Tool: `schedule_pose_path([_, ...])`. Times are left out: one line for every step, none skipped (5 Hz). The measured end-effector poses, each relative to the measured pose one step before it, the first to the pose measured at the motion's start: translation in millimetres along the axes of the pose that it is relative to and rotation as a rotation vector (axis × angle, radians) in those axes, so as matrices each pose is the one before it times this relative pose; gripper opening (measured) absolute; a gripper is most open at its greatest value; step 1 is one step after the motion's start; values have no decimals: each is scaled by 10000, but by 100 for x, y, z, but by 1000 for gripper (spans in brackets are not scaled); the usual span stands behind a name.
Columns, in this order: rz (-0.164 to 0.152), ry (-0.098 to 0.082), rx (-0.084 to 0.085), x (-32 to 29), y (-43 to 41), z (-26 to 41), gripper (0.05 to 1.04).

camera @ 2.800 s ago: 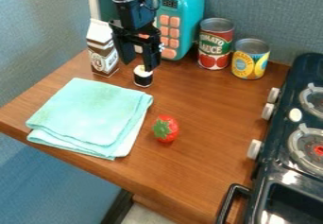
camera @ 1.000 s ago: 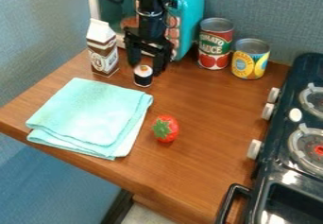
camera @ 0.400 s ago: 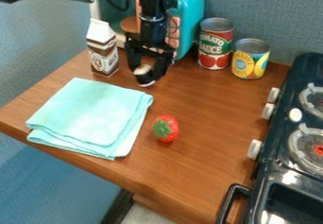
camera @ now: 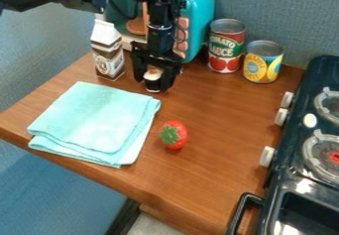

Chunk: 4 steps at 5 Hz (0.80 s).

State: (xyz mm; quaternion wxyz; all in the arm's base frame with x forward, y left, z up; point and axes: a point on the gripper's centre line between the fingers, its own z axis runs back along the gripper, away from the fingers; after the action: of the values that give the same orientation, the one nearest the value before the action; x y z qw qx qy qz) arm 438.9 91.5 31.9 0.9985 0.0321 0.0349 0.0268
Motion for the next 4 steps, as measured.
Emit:
schedule_pose_path([118,24,6,-84,492,-106,967])
schedule_pose_path([55,-114,-135,-42,418,-620,700])
schedule_pose_path([-54,-218,-384,-502,-370,93,641])
schedule_pose_path([-202,-593,-708,-157,-444,1448,641])
